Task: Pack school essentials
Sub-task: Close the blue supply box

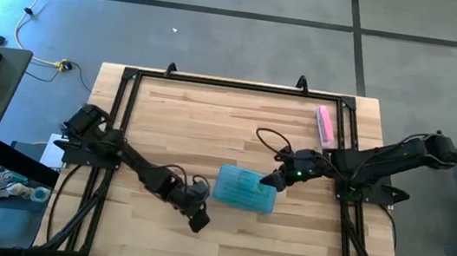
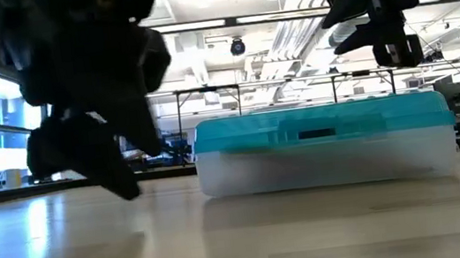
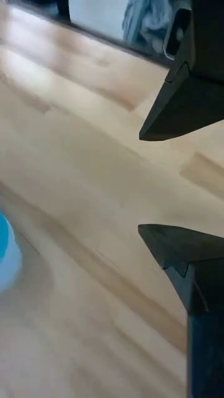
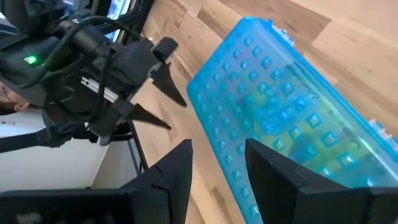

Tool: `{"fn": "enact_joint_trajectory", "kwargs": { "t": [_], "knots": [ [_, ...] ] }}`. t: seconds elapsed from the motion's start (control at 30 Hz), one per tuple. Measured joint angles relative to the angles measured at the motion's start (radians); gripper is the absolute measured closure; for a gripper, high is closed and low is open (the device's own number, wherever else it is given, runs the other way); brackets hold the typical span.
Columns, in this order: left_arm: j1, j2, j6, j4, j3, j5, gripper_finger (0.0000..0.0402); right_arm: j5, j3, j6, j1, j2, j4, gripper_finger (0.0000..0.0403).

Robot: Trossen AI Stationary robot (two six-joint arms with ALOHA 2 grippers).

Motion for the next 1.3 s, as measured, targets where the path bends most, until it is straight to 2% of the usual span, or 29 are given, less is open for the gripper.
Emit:
{"fn": "enact_joint_trajectory", "kwargs": {
  "t": [0.07,0.2,0.47,0.57,0.67,0.8,1.07,1.3],
  "knots": [
    [-0.016,-0.027,0.001,-0.065,-0.002,-0.020,0.0184,0.005,0.000,0.012,0.012,0.000,-0.005,0.0265],
    [-0.032,-0.076,0.038,-0.084,-0.002,-0.083,0.0184,0.025,0.000,0.046,0.050,0.004,-0.015,0.0265],
    [0.034,-0.133,0.254,0.112,-0.001,-0.192,0.0185,0.119,0.000,0.119,0.139,0.065,-0.017,0.0265],
    [0.080,-0.134,0.346,0.163,0.000,-0.186,0.0194,0.159,-0.001,0.143,0.165,0.079,-0.026,0.0265],
    [0.144,-0.126,0.409,0.188,0.001,-0.108,0.0208,0.213,-0.001,0.174,0.185,0.079,-0.068,0.0265],
    [0.203,-0.124,0.443,0.174,-0.002,-0.032,0.0232,0.234,-0.001,0.191,0.192,0.083,-0.104,0.0265],
    [0.242,-0.117,0.478,0.181,-0.001,0.009,0.0304,0.221,-0.001,0.232,0.191,0.141,-0.106,0.0270],
    [0.253,-0.051,0.494,0.163,-0.001,0.032,0.0390,0.199,0.000,0.256,0.190,0.178,-0.098,0.0321]
  ]
}}
